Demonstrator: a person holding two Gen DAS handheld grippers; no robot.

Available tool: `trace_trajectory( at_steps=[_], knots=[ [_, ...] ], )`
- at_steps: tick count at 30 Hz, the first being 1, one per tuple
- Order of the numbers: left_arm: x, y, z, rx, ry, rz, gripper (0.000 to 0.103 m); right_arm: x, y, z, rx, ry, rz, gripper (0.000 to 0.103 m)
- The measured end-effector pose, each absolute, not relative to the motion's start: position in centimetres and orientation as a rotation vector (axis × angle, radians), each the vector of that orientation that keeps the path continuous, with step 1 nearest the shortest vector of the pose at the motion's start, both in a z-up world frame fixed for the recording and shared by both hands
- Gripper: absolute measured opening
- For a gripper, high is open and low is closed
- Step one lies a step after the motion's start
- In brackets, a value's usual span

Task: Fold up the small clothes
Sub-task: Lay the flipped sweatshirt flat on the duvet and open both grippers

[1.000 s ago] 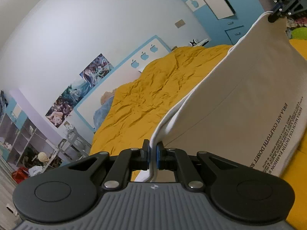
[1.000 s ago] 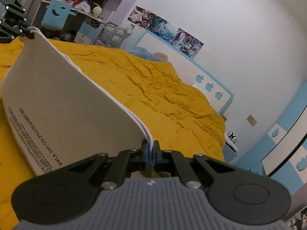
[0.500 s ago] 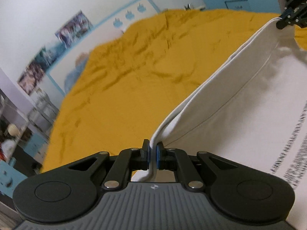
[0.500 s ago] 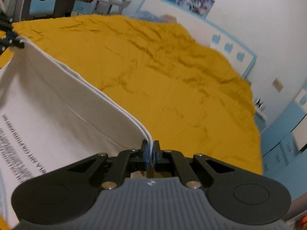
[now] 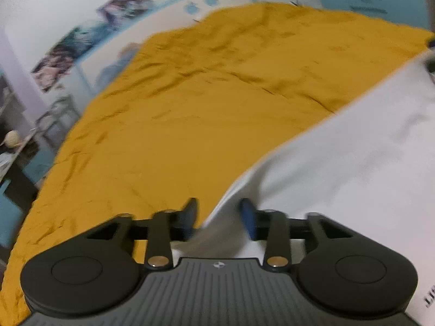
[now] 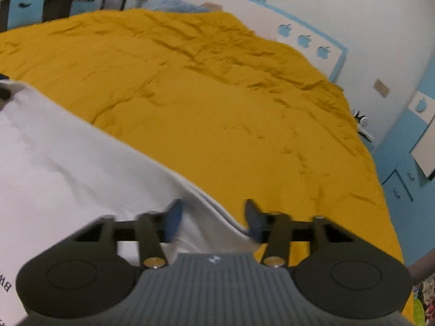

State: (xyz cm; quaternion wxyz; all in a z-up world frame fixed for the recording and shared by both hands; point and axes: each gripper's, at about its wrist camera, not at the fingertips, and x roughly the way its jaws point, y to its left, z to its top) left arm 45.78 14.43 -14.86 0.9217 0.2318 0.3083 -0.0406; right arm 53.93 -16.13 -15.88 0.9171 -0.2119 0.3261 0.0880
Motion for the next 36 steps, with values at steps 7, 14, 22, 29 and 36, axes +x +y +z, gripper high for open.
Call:
trace_trajectory(
  at_steps=[7, 14, 22, 29, 36],
  knots=[
    [44.6, 19.7, -10.3, 0.262, 0.604, 0.012, 0.057, 52.5, -20.4, -13.5, -0.253, 0.682, 0.090, 0.054],
    [39.1, 22.5, -6.8, 0.070, 0.653, -0.058, 0.052, 46.2, -22.9, -10.5, -0.088, 0.722, 0.056, 0.054],
    [32.3, 21.4, -5.9, 0.008, 0.680, -0.110, 0.032, 35.5, -21.6, -8.7, -0.021, 0.767, 0.102, 0.044],
    [28.7, 20.5, -9.1, -0.054, 0.755, -0.114, 0.027, 29.4, -20.0, -11.8, -0.072, 0.808, 0.114, 0.031],
    [28.6, 20.9, -13.4, -0.045, 0.865, -0.056, 0.022, 28.3, -22.1, -16.4, -0.026, 0.895, 0.060, 0.018]
  ],
)
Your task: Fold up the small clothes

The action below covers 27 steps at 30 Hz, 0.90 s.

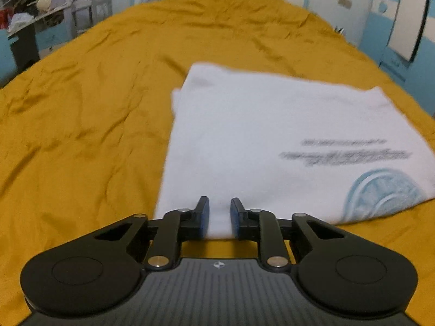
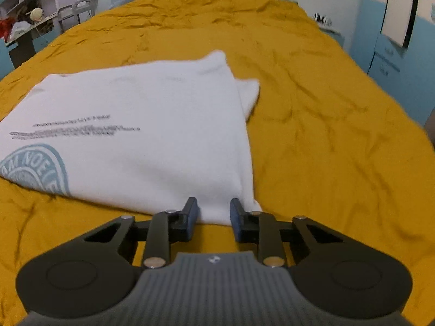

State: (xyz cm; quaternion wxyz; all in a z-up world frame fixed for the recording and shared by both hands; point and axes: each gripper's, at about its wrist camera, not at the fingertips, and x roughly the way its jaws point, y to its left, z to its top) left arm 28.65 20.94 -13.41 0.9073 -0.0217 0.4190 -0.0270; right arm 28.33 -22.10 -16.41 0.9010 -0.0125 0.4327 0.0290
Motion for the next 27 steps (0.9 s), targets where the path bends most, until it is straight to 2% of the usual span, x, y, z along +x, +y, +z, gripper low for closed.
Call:
trace_trajectory(
  at_steps=[5, 7, 11, 13, 15, 18, 20, 27],
  knots=[
    [28.4, 21.6, -14.3, -0.057, 0.868, -0.042, 0.014, 28.1, -23.0, -17.4, -0.001, 0.900, 0.065, 0.017],
    [28.0, 21.9, -13.8, -0.037, 0.865, -0.012, 0.006, 28.0, -23.3, -17.0, 0.007, 0.904, 0.058, 0.015],
    [27.0, 21.9, -12.1, -0.013, 0.824, 0.033, 0.007, 27.1, -23.4, -15.9, -0.024, 0.920, 0.040, 0.015],
    [27.1, 22.0, -10.9, -0.006, 0.786, 0.032, 0.014, 26.6, -23.5, -14.7, -0.052, 0.908, 0.045, 0.018],
    [27.8, 22.6, -9.9, -0.050, 0.767, 0.009, 0.015, 26.3, -23.8, -13.6, -0.063, 0.881, 0.057, 0.023],
    [29.7, 23.1, -9.1, -0.084, 0.741, -0.026, 0.015, 27.2, -24.7, -12.0, -0.020, 0.846, 0.076, 0.023],
    [31.2, 23.2, -8.7, -0.095, 0.721, -0.048, 0.019, 28.5, -25.3, -11.4, 0.020, 0.830, 0.090, 0.023],
    [39.1, 24.8, -9.6, -0.221, 0.698, -0.098, 0.048, 35.7, -26.0, -11.1, 0.075, 0.804, 0.136, 0.024]
  ],
)
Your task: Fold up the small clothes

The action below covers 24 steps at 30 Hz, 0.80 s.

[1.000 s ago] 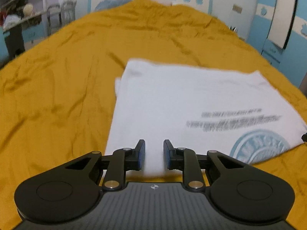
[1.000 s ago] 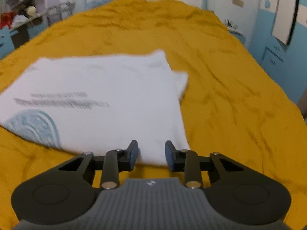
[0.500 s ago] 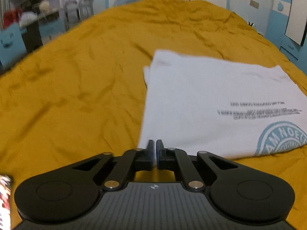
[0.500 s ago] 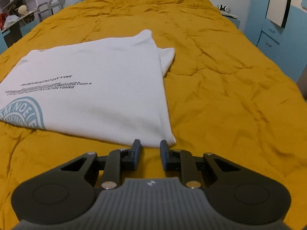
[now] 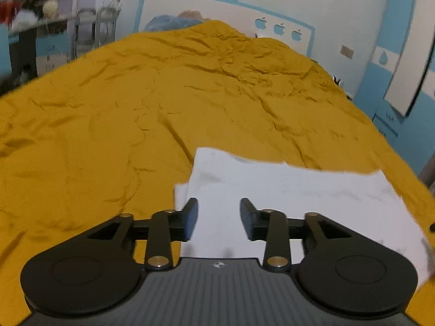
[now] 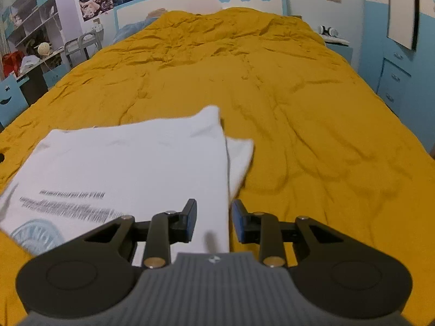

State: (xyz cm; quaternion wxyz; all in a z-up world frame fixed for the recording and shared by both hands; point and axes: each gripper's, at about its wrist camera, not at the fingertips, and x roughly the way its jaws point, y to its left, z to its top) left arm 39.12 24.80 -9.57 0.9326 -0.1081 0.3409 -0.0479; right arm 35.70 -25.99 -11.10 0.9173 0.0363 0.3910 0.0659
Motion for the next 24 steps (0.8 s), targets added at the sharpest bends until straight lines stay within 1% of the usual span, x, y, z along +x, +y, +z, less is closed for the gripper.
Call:
trace_trajectory(
  at_steps=[3, 4, 6, 11, 13, 16, 17, 18, 19, 20, 21, 22, 24],
  knots=[
    [42.2, 26.3, -11.0, -0.320, 0.709, -0.090, 0.052, 39.4, -26.2, -11.7, 0.122, 0.799, 0.157, 0.025],
    [43.5, 26.8, -11.4, -0.356, 0.709, -0.087, 0.055, 40.6, -26.2, -11.9, 0.128, 0.796, 0.155, 0.026],
    [45.4, 27.7, -12.6, -0.413, 0.714, -0.074, 0.056, 43.1, -26.1, -12.4, 0.129, 0.792, 0.152, 0.029],
    [49.7, 29.0, -15.5, -0.472, 0.779, -0.052, 0.056, 48.9, -26.3, -14.3, 0.212, 0.804, 0.178, 0.031],
    [50.8, 29.1, -16.7, -0.486, 0.808, -0.062, 0.056, 50.9, -25.7, -15.1, 0.185, 0.811, 0.176, 0.033],
    [51.2, 29.2, -17.8, -0.513, 0.794, -0.087, 0.055, 53.2, -26.1, -16.3, 0.214, 0.816, 0.172, 0.034],
    [51.3, 29.4, -18.0, -0.530, 0.786, -0.099, 0.051, 53.9, -26.7, -16.8, 0.270, 0.817, 0.173, 0.034],
    [51.4, 29.4, -18.1, -0.548, 0.780, -0.109, 0.041, 54.2, -27.2, -17.2, 0.324, 0.814, 0.173, 0.034],
    [51.4, 29.4, -18.2, -0.560, 0.774, -0.119, 0.029, 54.7, -27.8, -17.6, 0.389, 0.812, 0.175, 0.033],
    [51.4, 29.3, -18.1, -0.566, 0.767, -0.132, 0.022, 55.0, -28.2, -18.0, 0.439, 0.809, 0.179, 0.024],
    [51.4, 29.1, -18.0, -0.557, 0.759, -0.135, 0.016, 55.5, -28.5, -18.4, 0.481, 0.811, 0.191, 0.012],
    [51.2, 28.9, -17.7, -0.536, 0.748, -0.128, 0.012, 55.5, -28.5, -18.7, 0.503, 0.817, 0.205, 0.012],
    [50.8, 28.4, -17.0, -0.506, 0.716, -0.129, 0.009, 55.5, -28.5, -18.9, 0.513, 0.800, 0.212, 0.007]
  ],
)
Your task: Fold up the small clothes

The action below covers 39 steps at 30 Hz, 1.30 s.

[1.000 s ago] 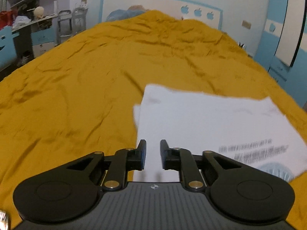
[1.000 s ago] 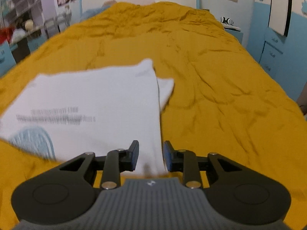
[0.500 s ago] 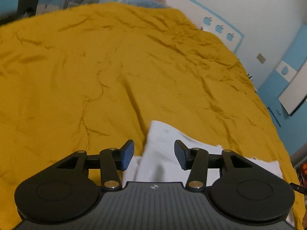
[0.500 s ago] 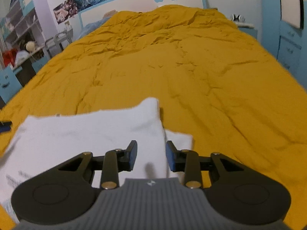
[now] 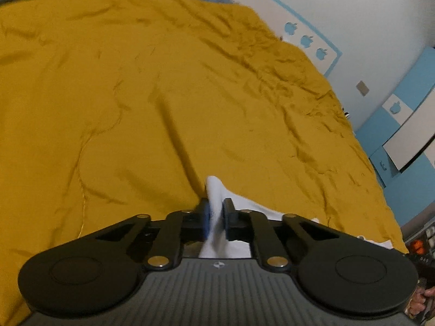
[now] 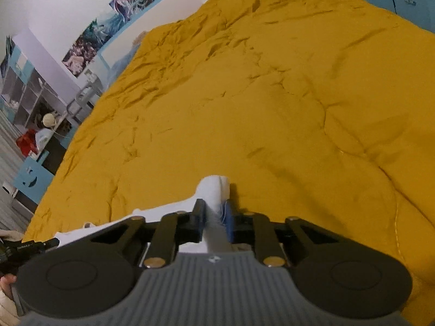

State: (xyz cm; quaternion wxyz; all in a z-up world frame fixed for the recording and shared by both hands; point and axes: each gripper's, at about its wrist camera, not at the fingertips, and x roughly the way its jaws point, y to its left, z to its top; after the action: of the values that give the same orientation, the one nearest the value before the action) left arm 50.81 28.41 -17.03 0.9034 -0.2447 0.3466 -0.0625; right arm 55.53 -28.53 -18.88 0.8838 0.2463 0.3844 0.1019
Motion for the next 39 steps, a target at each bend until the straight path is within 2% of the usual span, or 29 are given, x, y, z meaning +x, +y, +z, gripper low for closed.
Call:
trace_trajectory(
  at_steps=[7, 11, 13, 15, 16, 18, 31, 39],
  knots=[
    [51.1, 26.3, -14.5, -0.416, 0.640, -0.161, 0.009, 53.6, -28.9, -14.8, 0.478, 0.665, 0.186, 0.003],
    [52.4, 25.8, -16.4, -0.376, 0.717, -0.117, 0.009, 55.1, -28.1, -15.8, 0.433, 0.749, 0.154, 0.004],
    [52.2, 26.0, -16.9, -0.380, 0.746, -0.096, 0.020, 55.6, -28.0, -16.8, 0.454, 0.788, 0.150, 0.006],
    [51.5, 26.5, -16.4, -0.381, 0.754, -0.084, 0.025, 55.4, -28.2, -17.3, 0.484, 0.801, 0.136, 0.016],
    [50.9, 26.7, -15.9, -0.381, 0.752, -0.087, 0.032, 54.9, -28.4, -17.2, 0.492, 0.794, 0.131, 0.019],
    [49.5, 27.2, -14.9, -0.376, 0.741, -0.076, 0.038, 53.8, -28.7, -16.4, 0.494, 0.778, 0.133, 0.023],
    [36.8, 27.9, -13.9, -0.488, 0.801, -0.061, 0.038, 39.3, -31.4, -15.1, 0.532, 0.855, 0.115, 0.023],
    [31.4, 26.8, -12.9, -0.429, 0.828, -0.031, 0.038, 31.6, -31.4, -15.2, 0.615, 0.918, 0.070, 0.027]
  ],
)
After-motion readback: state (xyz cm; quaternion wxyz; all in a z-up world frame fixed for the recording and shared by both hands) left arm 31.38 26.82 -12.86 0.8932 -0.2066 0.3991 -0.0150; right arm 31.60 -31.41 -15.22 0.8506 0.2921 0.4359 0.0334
